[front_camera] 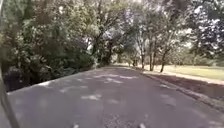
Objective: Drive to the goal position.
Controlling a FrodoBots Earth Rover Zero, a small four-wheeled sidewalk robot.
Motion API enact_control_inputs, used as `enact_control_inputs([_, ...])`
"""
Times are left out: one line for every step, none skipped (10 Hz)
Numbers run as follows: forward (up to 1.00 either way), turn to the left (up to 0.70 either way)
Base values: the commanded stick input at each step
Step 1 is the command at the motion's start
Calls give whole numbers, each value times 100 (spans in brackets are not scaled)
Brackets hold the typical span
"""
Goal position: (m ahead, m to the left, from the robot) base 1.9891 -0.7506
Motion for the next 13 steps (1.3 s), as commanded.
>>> enact_control_inputs([70,0])
enact_control_inputs([70,0])
enact_control_inputs([70,0])
enact_control_inputs([70,0])
enact_control_inputs([70,0])
enact_control_inputs([70,0])
enact_control_inputs([70,0])
enact_control_inputs([70,0])
enact_control_inputs([70,0])
enact_control_inputs([70,0])
enact_control_inputs([70,0])
enact_control_inputs([70,0])
enact_control_inputs([70,0])
